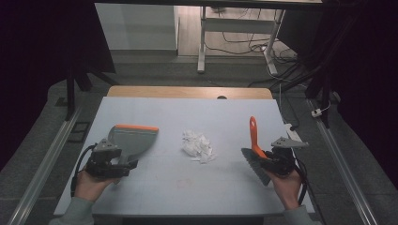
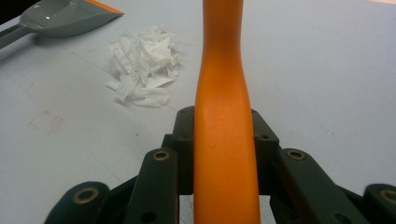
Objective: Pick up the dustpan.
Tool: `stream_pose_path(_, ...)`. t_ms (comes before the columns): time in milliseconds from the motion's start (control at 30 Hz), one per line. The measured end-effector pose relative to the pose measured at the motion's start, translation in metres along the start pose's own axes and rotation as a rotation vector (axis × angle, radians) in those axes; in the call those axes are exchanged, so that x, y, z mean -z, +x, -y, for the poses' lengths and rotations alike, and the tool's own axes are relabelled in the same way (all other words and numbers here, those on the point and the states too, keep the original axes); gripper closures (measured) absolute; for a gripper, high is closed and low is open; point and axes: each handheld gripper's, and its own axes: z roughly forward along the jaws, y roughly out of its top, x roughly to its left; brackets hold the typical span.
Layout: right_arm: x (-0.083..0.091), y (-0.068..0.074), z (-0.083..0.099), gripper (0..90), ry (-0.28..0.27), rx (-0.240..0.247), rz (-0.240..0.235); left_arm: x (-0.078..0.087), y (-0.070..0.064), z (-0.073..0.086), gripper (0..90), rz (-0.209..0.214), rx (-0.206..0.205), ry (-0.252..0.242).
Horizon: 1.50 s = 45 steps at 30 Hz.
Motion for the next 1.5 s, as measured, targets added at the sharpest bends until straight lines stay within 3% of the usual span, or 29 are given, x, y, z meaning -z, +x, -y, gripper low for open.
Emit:
stream_pose_path(67,0.000,0.000,0.000,70.2,0.002,0.000,0.001,-0.001,0.007,-0.003,21.8,-0.032,0.037,0.031)
stream_pose_path(300,0.000,0.000,0.000,70.1,0.001,-0.001,0.003,-0.014,0.016,-0.002,19.2,-0.081,0.079,0.095)
stream_pose_path(467,-0.001,0.001,0.000,70.1,0.004,-0.004,0.002,-0.023,0.018,0.001,19.2,-0.103,0.096,0.122)
stream_pose_path(800,-0.002,0.002,0.001,70.1,0.008,0.001,0.001,-0.050,0.018,0.011,19.1,-0.139,0.098,0.225)
stream_pose_path(1233,-0.002,0.001,0.001,70.1,0.008,-0.003,0.006,-0.064,0.019,0.016,24.7,-0.168,0.102,0.236)
stream_pose_path(1500,-0.002,0.001,0.001,70.1,0.009,-0.003,0.004,-0.067,0.025,0.015,32.2,-0.192,0.128,0.203)
